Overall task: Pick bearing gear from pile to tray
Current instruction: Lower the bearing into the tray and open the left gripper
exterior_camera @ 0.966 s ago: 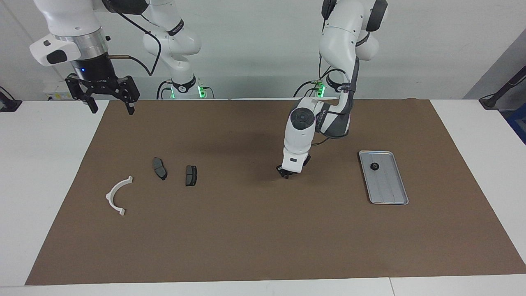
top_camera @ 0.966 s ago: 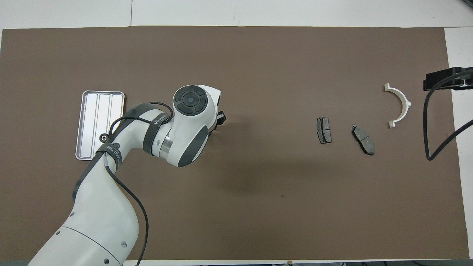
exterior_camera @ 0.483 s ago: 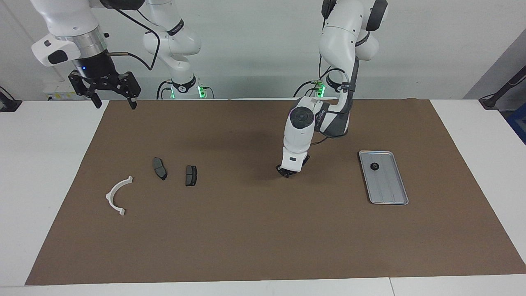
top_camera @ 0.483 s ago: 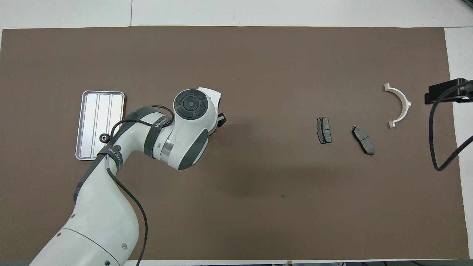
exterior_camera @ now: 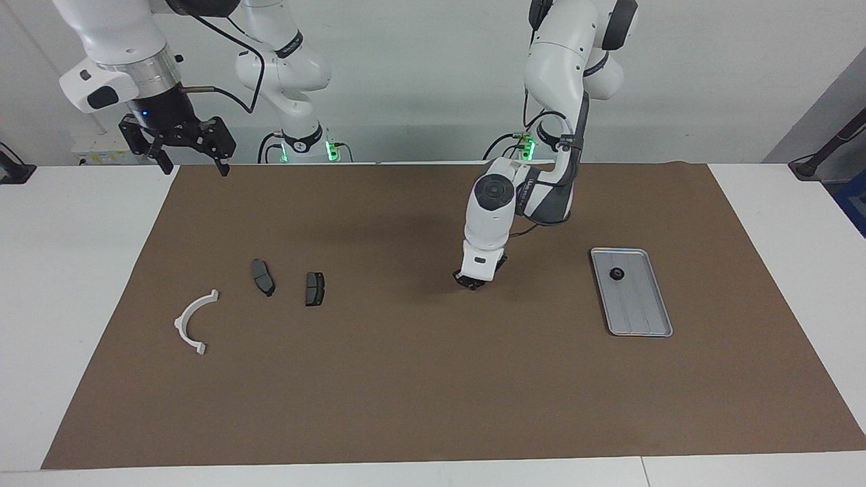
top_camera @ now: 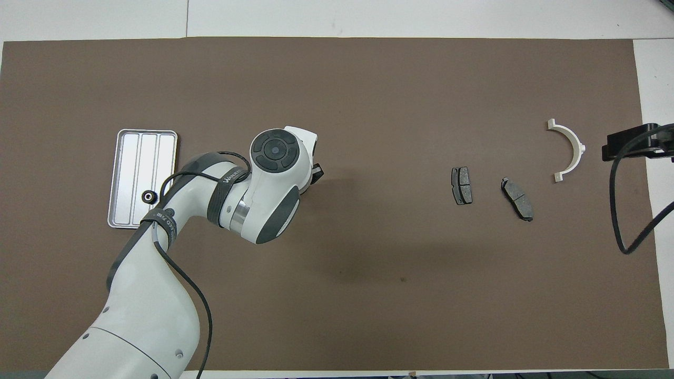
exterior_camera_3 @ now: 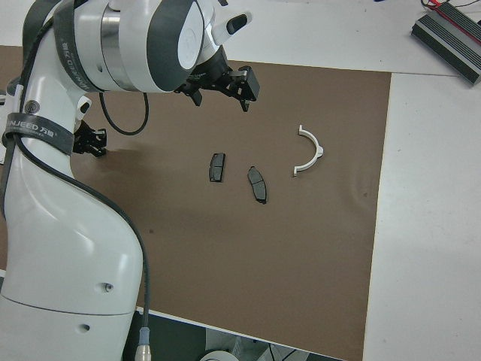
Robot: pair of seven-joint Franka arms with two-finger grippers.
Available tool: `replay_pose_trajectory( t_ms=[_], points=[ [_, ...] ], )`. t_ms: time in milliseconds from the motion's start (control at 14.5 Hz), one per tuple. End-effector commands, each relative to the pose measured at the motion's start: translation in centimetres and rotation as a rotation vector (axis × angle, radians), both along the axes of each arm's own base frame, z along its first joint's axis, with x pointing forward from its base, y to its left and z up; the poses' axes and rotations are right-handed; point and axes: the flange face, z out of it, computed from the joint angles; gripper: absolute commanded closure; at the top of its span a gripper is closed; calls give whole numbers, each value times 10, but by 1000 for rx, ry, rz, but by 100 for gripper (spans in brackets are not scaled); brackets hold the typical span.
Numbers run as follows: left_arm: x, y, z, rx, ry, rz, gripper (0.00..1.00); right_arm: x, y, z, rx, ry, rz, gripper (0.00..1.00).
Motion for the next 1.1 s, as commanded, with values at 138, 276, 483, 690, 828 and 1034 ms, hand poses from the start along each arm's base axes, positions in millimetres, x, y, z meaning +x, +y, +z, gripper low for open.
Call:
replay_pose_trajectory(
  t_ms=[138, 276, 483, 690, 828, 1034],
  points=[
    [20, 48, 73, 2, -29, 69, 100, -11, -5, -1, 13, 16, 25, 0],
    [29, 90, 102, -1, -23, 51, 100, -11, -4, -1, 17, 17, 27, 0],
    [44, 145, 116, -2, -5, 13, 100, -12, -4, 0, 17, 18, 21, 0],
    [61, 200, 115, -9, -5, -47, 100, -11, -4, -1, 17, 20, 23, 0],
    [68, 245, 111, -14, -1, -91, 100, -11, -4, -1, 17, 19, 23, 0],
    [71, 296, 102, -21, -20, -154, 100, -11, -5, 0, 17, 17, 24, 0]
  ],
)
